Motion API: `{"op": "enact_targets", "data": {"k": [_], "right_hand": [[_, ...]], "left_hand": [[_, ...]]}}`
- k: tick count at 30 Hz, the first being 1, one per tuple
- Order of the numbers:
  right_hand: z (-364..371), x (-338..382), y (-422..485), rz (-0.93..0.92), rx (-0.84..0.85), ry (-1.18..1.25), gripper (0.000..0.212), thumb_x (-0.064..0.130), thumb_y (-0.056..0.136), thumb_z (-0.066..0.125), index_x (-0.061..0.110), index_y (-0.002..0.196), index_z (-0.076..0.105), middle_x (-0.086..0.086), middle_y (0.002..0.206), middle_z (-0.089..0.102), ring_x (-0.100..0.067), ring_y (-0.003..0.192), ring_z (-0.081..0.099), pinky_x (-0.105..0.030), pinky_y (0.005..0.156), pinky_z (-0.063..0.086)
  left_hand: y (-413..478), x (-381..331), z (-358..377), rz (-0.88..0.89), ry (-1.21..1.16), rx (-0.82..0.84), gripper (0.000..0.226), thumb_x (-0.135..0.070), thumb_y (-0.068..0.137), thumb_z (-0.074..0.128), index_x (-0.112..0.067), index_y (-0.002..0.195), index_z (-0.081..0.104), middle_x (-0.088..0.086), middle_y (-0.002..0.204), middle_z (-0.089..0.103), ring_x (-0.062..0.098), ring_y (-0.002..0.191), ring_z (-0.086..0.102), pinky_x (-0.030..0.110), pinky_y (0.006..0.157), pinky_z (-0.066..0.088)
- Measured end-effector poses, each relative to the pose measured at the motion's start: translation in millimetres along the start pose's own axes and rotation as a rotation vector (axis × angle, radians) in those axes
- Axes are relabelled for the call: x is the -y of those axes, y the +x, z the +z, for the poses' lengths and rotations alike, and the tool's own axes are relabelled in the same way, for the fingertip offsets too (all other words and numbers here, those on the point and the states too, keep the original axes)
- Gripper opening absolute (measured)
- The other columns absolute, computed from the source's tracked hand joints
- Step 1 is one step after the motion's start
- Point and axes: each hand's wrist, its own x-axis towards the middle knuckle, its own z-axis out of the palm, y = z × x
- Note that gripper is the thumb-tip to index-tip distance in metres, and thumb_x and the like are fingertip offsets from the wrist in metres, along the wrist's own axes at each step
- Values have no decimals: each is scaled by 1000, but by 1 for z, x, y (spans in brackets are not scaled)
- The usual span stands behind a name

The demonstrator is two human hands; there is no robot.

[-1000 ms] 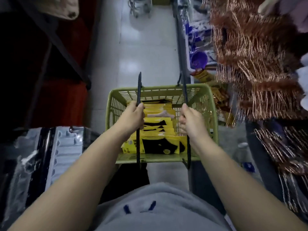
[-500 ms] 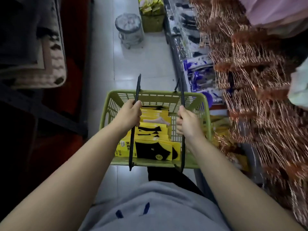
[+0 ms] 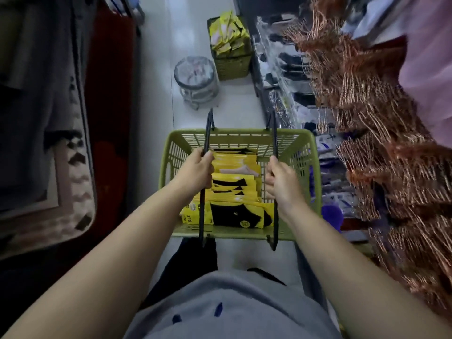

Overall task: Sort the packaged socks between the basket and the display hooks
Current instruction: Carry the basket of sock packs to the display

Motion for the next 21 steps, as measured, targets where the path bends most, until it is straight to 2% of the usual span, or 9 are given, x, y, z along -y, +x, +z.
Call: {"op": "enact_targets", "data": {"k": [2, 6, 10, 15, 18, 21], "right_hand": [[16, 22, 40, -6, -61, -11, 34, 33, 101, 38, 18, 71, 44, 10, 50, 33, -3, 36, 23, -15, 33, 19], [54, 67, 114, -15, -150, 32, 33, 34, 100, 39, 16, 73, 44, 8, 52, 32, -3, 36, 23, -16, 33, 20], [87, 107, 172, -16, -211, 96, 31, 35, 101, 38, 18, 75, 46, 10, 51, 32, -3, 36, 23, -16, 34, 19], [105, 136, 239, -24, -296, 190, 32, 34, 101, 36, 17, 75, 44, 12, 45, 33, -3, 36, 22, -15, 34, 20], [116, 152, 290, 5, -360, 244, 30, 34, 101, 38, 16, 78, 45, 10, 50, 33, -3, 36, 23, -16, 35, 19], [127, 171, 344, 51, -404, 258, 30, 36, 100, 41, 15, 79, 49, 8, 53, 34, -4, 38, 25, -18, 37, 19]], "left_hand": [[45, -20, -17, 12, -10, 28, 19, -19, 103, 34, -15, 88, 44, -5, 59, 32, 8, 46, 29, 22, 45, 29], [135, -66, -55, 22, 14, 136, 20, -22, 104, 35, -19, 87, 46, -7, 57, 33, 6, 43, 31, 22, 44, 31], [210, -123, -83, 27, 70, 209, 17, -20, 104, 35, -14, 91, 44, -5, 59, 33, 8, 44, 31, 24, 45, 30], [298, -182, -91, 64, 204, 282, 17, -19, 103, 38, -15, 87, 44, -2, 61, 35, 12, 49, 31, 26, 48, 31], [357, -212, -93, 58, 229, 321, 12, -17, 102, 39, -11, 93, 46, -2, 59, 34, 9, 42, 30, 22, 43, 29], [411, -235, -90, 22, 236, 346, 13, -16, 103, 37, -11, 93, 46, -1, 59, 33, 10, 43, 29, 23, 43, 27]]}}
